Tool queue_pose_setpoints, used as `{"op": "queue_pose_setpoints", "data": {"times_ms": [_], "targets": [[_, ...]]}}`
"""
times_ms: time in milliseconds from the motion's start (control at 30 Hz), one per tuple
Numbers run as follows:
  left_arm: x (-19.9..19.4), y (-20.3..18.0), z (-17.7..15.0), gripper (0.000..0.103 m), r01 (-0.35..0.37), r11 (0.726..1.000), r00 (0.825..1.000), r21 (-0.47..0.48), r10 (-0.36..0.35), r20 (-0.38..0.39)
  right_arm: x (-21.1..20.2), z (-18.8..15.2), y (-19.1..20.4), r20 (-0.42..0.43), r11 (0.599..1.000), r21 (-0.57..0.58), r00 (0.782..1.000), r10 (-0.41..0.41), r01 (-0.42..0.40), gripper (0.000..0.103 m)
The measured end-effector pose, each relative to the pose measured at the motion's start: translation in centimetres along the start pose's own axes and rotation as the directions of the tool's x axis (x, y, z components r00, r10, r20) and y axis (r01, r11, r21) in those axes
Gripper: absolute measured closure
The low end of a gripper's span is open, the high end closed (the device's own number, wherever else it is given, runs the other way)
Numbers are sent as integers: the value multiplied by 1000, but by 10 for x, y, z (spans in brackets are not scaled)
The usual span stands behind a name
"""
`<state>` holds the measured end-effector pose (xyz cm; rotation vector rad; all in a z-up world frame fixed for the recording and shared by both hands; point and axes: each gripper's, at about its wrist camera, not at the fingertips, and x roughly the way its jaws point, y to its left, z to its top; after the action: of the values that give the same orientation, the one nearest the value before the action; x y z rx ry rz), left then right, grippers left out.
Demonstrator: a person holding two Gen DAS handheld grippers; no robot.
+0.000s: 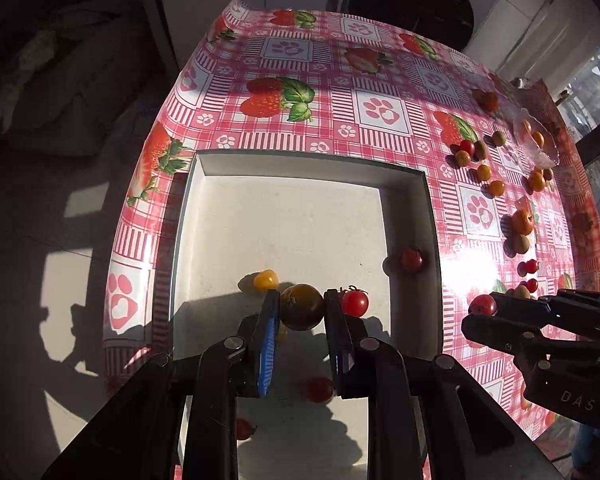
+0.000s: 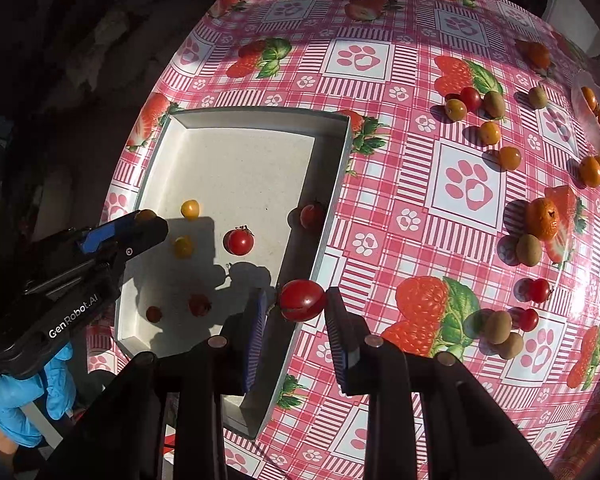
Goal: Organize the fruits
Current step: 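Open the left tool over the tray while the right tool releases its red tomato there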
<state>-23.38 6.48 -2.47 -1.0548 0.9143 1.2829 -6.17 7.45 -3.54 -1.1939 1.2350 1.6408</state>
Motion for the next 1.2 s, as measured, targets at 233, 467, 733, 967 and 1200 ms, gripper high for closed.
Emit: {"op": "queue_pose_setpoints", "data": {"times_ms": [233,467,733,967,1200], "targets": [[29,13,33,79,-45,998,999,-43,44,-12,23,41,4,5,1000,9,1000,3,-3,70],[62,14,45,79,-84,996,995,-21,83,-58,56,69,6,-23,1000,-17,1000,-19,18,70],[79,10,41,79,-103,995,991,0,103,-87,84,79,3,-82,999,-4,995,-49,49,70],[83,2,44,77,-121,993,988,2,120,-98,86,83,6,-100,998,-33,993,-59,56,66],[80,24,46,34,-125,987,987,-97,114,-114,76,90,-3,-86,999,9,996,31,-30,45]]}}
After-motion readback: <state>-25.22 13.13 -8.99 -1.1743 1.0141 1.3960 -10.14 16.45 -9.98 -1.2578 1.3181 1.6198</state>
